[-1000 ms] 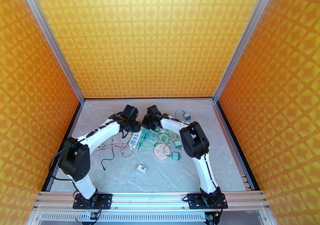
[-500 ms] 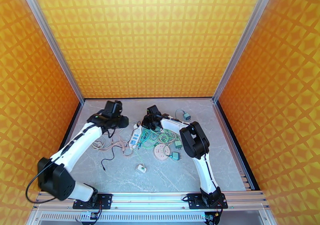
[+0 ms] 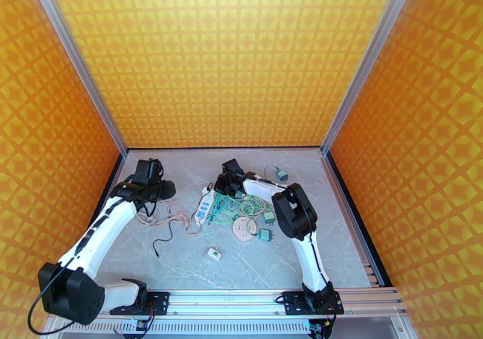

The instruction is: Pull the plug off the socket

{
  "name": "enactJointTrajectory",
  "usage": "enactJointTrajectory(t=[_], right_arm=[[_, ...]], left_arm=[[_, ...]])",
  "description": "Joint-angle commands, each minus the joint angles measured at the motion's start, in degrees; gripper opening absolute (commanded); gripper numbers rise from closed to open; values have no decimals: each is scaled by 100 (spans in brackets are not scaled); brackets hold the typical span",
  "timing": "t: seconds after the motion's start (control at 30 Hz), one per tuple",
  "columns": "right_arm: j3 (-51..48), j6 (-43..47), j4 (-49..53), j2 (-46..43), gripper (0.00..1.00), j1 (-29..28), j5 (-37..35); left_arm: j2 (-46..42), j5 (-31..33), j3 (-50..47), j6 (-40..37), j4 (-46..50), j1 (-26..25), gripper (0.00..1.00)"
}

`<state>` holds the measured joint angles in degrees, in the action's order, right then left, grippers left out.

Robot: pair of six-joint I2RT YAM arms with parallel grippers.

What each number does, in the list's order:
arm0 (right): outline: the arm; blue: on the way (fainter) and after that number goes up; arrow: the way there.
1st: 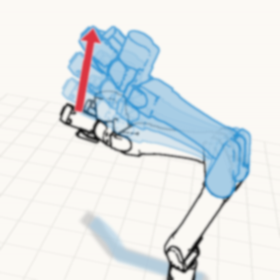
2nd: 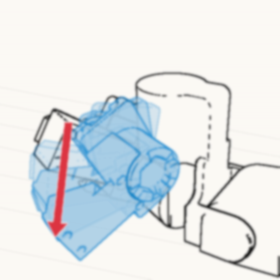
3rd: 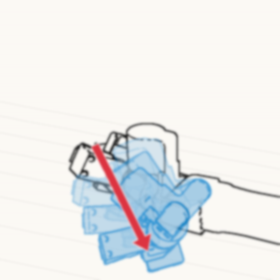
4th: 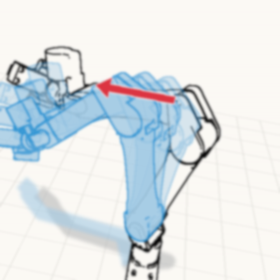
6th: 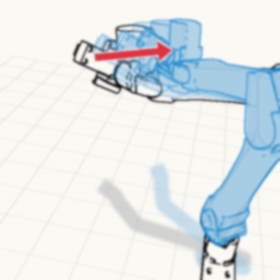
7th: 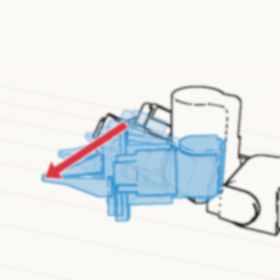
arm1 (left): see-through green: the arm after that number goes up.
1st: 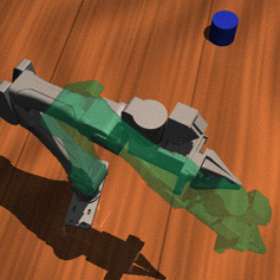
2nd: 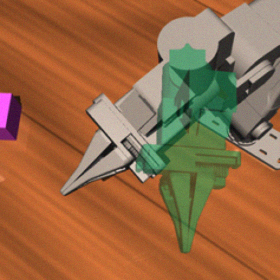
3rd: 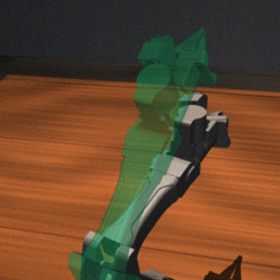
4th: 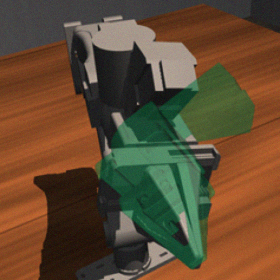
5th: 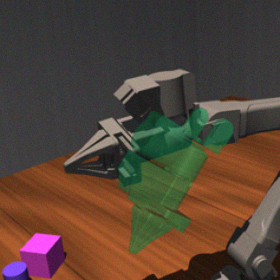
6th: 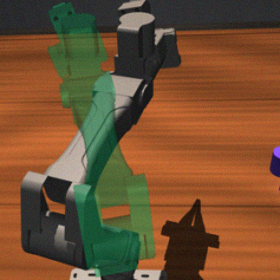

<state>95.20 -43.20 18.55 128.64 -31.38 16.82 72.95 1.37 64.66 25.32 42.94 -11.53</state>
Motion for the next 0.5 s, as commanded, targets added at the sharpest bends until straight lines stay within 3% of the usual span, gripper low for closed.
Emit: enactJointTrajectory(t=[0.0,0.23,0.47], right_arm=[[-341,58,1011,217,0,0,-346],[-300,58,990,285,0,0,-293],[-206,102,1020,343,0,-5,-276]], left_arm=[[-512,-24,-453,523,-229,81,33],[-1821,-881,-2069,1482,-798,76,32],[-2866,-1303,-3467,2313,-824,-41,34]])
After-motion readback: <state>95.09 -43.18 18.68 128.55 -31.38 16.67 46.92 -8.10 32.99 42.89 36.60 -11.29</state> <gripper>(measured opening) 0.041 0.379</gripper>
